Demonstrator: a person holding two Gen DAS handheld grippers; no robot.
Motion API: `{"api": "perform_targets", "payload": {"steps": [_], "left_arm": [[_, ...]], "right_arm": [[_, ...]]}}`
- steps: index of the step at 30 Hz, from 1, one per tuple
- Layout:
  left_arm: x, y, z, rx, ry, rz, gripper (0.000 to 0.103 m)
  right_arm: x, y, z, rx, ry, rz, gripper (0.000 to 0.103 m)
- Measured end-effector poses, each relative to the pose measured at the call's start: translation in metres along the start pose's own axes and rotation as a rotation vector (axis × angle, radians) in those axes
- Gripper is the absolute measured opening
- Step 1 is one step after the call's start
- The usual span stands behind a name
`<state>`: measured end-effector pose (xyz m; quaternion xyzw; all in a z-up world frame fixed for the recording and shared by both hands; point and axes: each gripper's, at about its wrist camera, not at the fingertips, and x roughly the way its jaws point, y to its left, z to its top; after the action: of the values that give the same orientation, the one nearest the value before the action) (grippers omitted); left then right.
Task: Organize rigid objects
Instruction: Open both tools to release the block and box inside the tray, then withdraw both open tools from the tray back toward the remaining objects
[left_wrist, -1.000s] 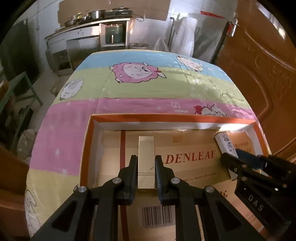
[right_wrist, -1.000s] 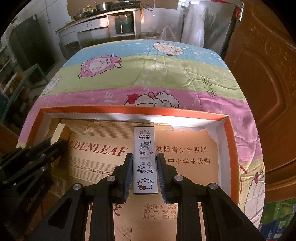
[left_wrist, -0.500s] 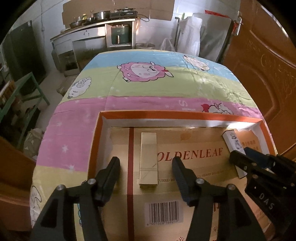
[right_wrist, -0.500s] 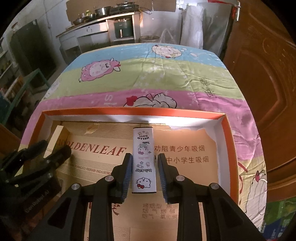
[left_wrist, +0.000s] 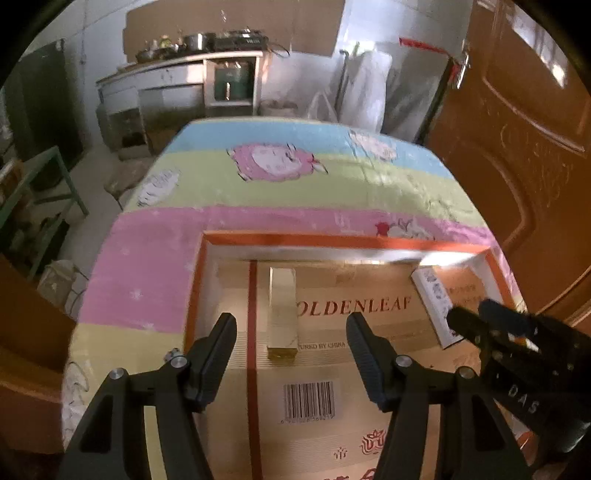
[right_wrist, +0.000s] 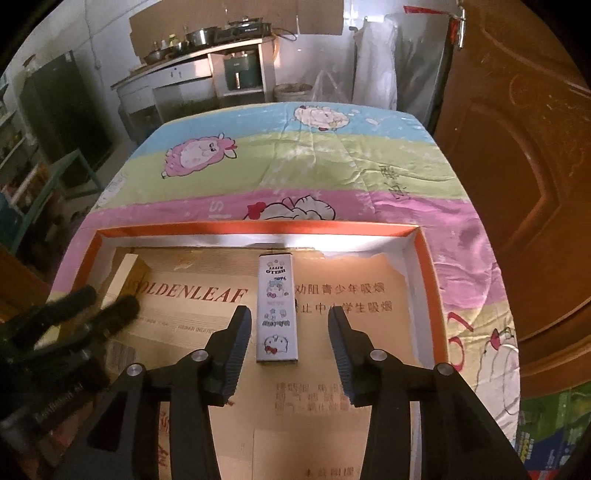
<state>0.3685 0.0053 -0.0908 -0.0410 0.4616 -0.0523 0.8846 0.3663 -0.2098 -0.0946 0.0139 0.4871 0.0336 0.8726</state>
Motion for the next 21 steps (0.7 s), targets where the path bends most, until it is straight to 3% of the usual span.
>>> {"api": "perform_targets", "payload": {"steps": [5,11,21], "left_arm": [[-0.02,0.0,-0.004,0.001,-0.041,-0.039,0.062],[-0.044,-0.01,-0.013,0.056,-0.091,-0.01,0.061],[-0.094,-0.004,-0.031,0.036,-0.167,0.022,0.061]], "right_arm": [[-0.02,0.001,-0.008,0.006,-0.03,0.014,0.045],[-0.044,0.006,-0.018,-0.001,-0.069,0.006,0.046],[-0.082,0.009,-0.043,-0.007,-0.12,-0.01,0.046]]}}
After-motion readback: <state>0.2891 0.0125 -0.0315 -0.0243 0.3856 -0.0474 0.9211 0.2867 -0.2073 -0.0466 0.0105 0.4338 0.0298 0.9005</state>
